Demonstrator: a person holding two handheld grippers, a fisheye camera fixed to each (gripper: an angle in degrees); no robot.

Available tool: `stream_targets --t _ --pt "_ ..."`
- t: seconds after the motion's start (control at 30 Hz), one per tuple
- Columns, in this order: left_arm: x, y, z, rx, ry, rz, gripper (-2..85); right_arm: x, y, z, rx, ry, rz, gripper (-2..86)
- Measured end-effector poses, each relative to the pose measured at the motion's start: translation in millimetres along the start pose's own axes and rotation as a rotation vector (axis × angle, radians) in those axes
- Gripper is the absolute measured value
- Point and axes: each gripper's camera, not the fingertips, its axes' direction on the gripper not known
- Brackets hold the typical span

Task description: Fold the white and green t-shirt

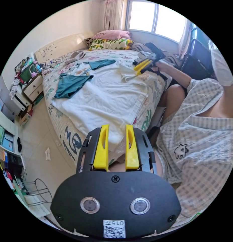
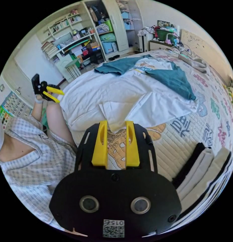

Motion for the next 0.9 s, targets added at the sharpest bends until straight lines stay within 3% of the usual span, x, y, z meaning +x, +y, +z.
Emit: stream_targets --t 0.2,0.4,0.5,0.7,0.8,0.9 --pt "14 8 -8 0.049 -0.113 -0.025 1.8 -23 35 -34 0.058 0.033 0.022 0.6" --pt "23 24 -41 0.114 -0.124 -0.032 0.0 -45 112 -93 0.085 0.191 0.117 -0.1" --pt "28 30 -54 0.112 -0.182 -0.036 -0.1 -40 141 -101 0.080 0.150 0.180 0.0" --pt "32 48 -55 0.079 -0.095 -0.042 0.6 -31 175 -79 0.028 0.052 0.232 1.7" --pt "19 53 -50 0.001 -0.075 -0.106 2.0 -29 174 -80 0.012 0.145 0.242 5.0" --pt "0 53 -95 0.184 -0.087 -0.136 3.9 -38 148 -102 0.103 0.267 0.146 6.3"
